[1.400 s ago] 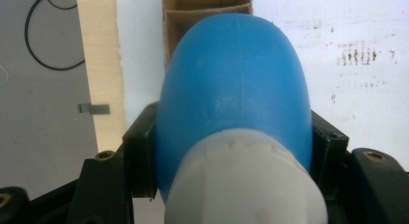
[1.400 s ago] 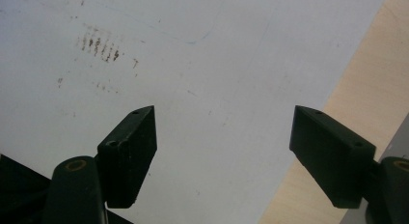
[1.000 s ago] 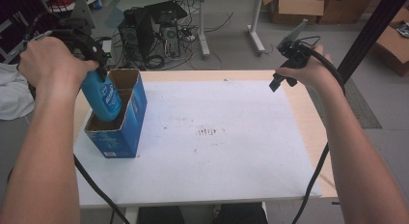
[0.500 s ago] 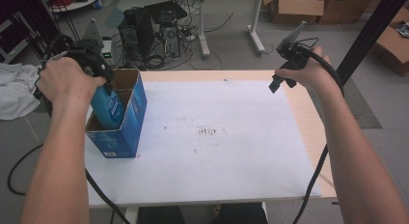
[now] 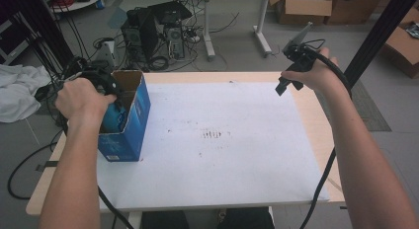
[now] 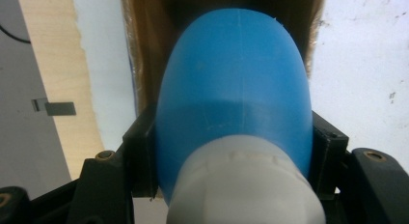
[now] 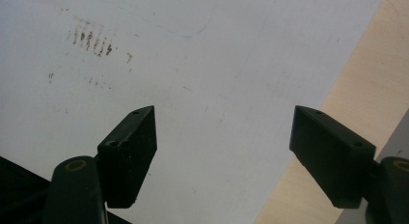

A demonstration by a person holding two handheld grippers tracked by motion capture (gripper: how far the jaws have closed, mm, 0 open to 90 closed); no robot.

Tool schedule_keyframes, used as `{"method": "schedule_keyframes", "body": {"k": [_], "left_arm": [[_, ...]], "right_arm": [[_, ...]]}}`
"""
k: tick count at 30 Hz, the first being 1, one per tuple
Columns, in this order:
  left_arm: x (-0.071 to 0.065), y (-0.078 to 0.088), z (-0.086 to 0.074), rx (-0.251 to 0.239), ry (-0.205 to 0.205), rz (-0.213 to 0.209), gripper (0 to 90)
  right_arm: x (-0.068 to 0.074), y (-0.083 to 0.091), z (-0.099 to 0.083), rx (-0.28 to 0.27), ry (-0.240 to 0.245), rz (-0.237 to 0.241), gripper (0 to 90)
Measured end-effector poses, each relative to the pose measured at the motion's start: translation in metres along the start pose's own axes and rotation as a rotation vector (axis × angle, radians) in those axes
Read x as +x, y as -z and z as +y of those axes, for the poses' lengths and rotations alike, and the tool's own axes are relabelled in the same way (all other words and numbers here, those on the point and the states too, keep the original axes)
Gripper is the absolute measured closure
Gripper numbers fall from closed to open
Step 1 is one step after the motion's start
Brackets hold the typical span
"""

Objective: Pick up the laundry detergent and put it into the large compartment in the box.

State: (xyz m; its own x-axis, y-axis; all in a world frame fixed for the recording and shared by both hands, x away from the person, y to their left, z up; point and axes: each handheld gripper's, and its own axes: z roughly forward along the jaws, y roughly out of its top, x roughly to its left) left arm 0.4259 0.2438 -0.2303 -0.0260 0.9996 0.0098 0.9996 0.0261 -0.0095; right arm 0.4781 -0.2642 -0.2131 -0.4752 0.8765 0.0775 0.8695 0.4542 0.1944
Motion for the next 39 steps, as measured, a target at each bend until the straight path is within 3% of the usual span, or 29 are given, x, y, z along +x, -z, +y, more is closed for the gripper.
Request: {"method": "schedule_keyframes", "body": {"k": [18, 39], "left_arm": [[0.003, -0.040, 0.002, 0.041, 0.003, 0.005, 38.2], [0.006, -0.049, 0.001, 0.044, 0.015, -0.015, 37.9]], "right_arm": [[0.000, -0.005, 0.001, 0.010, 0.000, -0.001, 25.1], [-0.001, -0.008, 0.000, 0.014, -0.005, 0.001, 25.2]]}}
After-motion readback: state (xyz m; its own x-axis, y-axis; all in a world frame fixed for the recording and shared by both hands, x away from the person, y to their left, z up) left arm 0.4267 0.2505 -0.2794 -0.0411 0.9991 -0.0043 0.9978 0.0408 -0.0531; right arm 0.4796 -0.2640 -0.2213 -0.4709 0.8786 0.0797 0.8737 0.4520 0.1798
